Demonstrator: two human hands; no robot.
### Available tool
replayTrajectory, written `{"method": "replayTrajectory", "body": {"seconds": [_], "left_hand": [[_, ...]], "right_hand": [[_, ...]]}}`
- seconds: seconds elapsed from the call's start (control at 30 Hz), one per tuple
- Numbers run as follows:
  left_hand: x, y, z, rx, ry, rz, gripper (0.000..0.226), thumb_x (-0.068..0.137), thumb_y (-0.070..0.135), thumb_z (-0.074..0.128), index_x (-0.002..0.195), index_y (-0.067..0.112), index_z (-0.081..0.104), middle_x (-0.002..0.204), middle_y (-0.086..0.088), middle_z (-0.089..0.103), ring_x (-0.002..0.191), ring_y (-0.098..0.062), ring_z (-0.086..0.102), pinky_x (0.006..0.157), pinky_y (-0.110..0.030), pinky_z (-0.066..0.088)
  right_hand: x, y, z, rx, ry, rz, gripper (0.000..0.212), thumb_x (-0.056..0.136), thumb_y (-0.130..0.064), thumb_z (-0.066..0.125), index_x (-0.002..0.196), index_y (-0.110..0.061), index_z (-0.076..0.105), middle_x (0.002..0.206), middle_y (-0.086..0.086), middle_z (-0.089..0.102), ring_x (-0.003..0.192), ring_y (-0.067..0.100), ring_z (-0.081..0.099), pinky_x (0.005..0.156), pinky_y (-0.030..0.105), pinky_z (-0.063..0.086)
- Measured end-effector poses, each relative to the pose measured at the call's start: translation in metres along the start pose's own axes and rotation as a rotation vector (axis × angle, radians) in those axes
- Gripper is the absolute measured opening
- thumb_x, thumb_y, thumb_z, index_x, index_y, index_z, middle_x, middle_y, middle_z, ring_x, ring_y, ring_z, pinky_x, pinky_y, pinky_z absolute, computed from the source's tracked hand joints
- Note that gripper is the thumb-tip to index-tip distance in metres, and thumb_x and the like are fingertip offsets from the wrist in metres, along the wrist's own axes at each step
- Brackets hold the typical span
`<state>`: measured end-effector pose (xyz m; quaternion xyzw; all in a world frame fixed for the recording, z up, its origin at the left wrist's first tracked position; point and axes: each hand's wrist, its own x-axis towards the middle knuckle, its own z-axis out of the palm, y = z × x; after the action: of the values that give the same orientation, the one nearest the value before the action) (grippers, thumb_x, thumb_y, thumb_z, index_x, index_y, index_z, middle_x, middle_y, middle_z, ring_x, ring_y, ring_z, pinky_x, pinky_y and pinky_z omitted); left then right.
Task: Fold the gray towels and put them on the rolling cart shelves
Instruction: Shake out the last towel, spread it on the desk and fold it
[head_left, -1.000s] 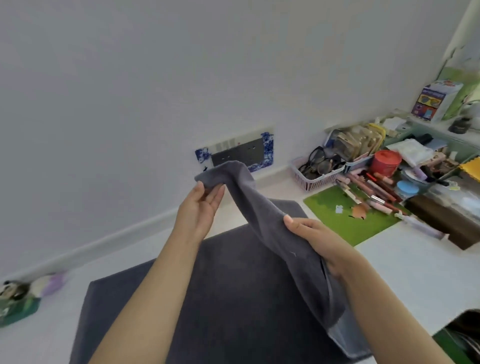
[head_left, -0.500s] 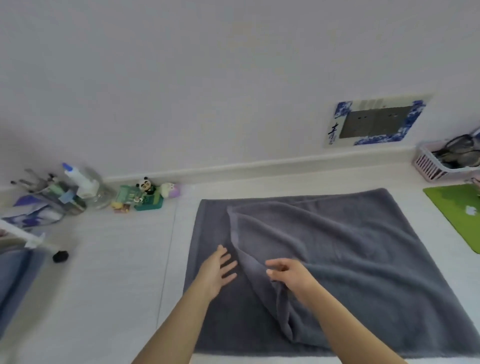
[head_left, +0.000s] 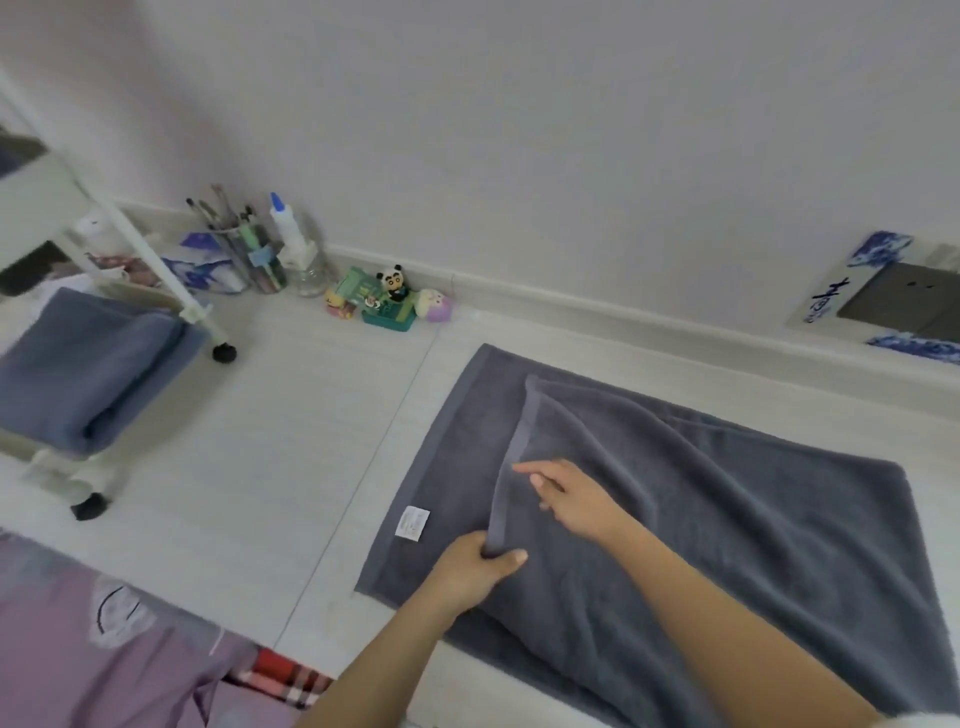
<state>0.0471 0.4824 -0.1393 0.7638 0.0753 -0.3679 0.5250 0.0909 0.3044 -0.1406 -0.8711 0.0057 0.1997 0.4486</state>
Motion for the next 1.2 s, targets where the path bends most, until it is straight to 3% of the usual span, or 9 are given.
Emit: {"method": "replayTrajectory", "body": {"seconds": [0.17, 0.3, 0.43, 0.53, 0.63, 0.77, 0.93, 1.07, 1.2], "left_hand": [[-0.021, 0.007, 0.005, -0.009, 0.162, 0.147, 0.011, 0.094, 0.025, 0.057, 0.091, 0.02, 0.066, 0.086, 0.008, 0.069, 0.08, -0.006, 0.063, 0.072, -0.02, 0.048], [-0.04, 0.016, 0.004, -0.161, 0.202, 0.137, 0.019, 0.094, 0.032, 0.056, 0.093, 0.017, 0.068, 0.089, 0.002, 0.072, 0.083, -0.012, 0.067, 0.077, -0.03, 0.052], [-0.058, 0.017, -0.004, -0.371, 0.202, 0.115, 0.021, 0.093, 0.032, 0.058, 0.094, 0.016, 0.07, 0.093, -0.003, 0.074, 0.087, -0.017, 0.068, 0.084, -0.035, 0.052], [-0.064, 0.015, -0.015, -0.409, 0.173, 0.103, 0.024, 0.09, 0.037, 0.062, 0.101, 0.017, 0.07, 0.102, -0.004, 0.073, 0.098, -0.021, 0.068, 0.093, -0.039, 0.05], [-0.065, 0.016, -0.021, -0.452, 0.095, 0.126, 0.044, 0.078, 0.043, 0.069, 0.11, 0.014, 0.068, 0.11, -0.008, 0.07, 0.106, -0.025, 0.065, 0.098, -0.043, 0.049], [-0.068, 0.012, -0.035, -0.569, 0.018, 0.125, 0.051, 0.075, 0.037, 0.072, 0.117, 0.008, 0.064, 0.117, -0.014, 0.067, 0.109, -0.029, 0.063, 0.096, -0.04, 0.049], [-0.071, 0.002, -0.083, -0.678, 0.105, 0.131, 0.046, 0.062, 0.037, 0.08, 0.099, 0.01, 0.074, 0.106, -0.016, 0.07, 0.095, -0.026, 0.067, 0.079, -0.032, 0.052], [-0.047, -0.009, -0.117, -0.304, 0.392, -0.04, 0.035, 0.069, 0.045, 0.075, 0.069, 0.012, 0.064, 0.073, 0.001, 0.065, 0.07, -0.016, 0.06, 0.063, -0.024, 0.041], [-0.004, -0.035, -0.105, 0.241, 0.658, -0.228, 0.028, 0.091, 0.041, 0.055, 0.069, 0.024, 0.048, 0.072, 0.009, 0.052, 0.071, -0.012, 0.052, 0.059, -0.022, 0.034]], "right_hand": [[0.03, -0.028, -0.006, -0.367, -0.387, -0.179, 0.039, 0.102, -0.039, 0.025, 0.117, -0.029, 0.06, 0.136, -0.013, 0.039, 0.129, 0.006, 0.035, 0.106, 0.031, 0.035], [0.038, -0.032, -0.028, -0.598, -0.406, -0.186, 0.046, 0.1, -0.049, 0.02, 0.091, -0.018, 0.053, 0.102, -0.004, 0.052, 0.1, 0.017, 0.052, 0.092, 0.035, 0.041], [0.041, -0.023, -0.057, -0.713, -0.48, -0.238, 0.046, 0.097, -0.055, 0.026, 0.11, -0.023, 0.056, 0.119, -0.006, 0.052, 0.104, 0.013, 0.053, 0.09, 0.03, 0.041], [0.044, -0.017, -0.057, -0.744, -0.527, -0.319, 0.043, 0.096, -0.053, 0.033, 0.139, -0.045, 0.033, 0.147, -0.018, 0.027, 0.123, 0.008, 0.044, 0.097, 0.027, 0.039], [0.055, -0.023, -0.041, -0.673, -0.542, -0.332, 0.042, 0.096, -0.048, 0.041, 0.138, -0.043, 0.035, 0.147, -0.017, 0.028, 0.123, 0.007, 0.044, 0.099, 0.027, 0.039], [0.083, -0.035, -0.041, -0.795, -0.621, -0.314, 0.019, 0.095, -0.046, 0.045, 0.097, -0.031, 0.056, 0.104, -0.009, 0.051, 0.091, 0.009, 0.05, 0.083, 0.028, 0.039], [0.118, -0.062, -0.086, -0.861, -0.589, -0.413, 0.047, 0.089, -0.046, 0.055, 0.06, -0.01, 0.053, 0.084, 0.019, 0.06, 0.075, 0.022, 0.054, 0.078, 0.038, 0.041], [0.164, -0.097, -0.087, -0.606, -0.269, -0.472, 0.051, 0.082, -0.059, 0.054, 0.079, -0.011, 0.07, 0.082, 0.001, 0.064, 0.086, 0.019, 0.057, 0.084, 0.039, 0.043], [0.206, -0.091, -0.038, -0.812, -0.314, -0.362, 0.048, 0.086, -0.057, 0.054, 0.097, -0.013, 0.068, 0.102, 0.002, 0.063, 0.106, 0.022, 0.054, 0.097, 0.035, 0.035]]}}
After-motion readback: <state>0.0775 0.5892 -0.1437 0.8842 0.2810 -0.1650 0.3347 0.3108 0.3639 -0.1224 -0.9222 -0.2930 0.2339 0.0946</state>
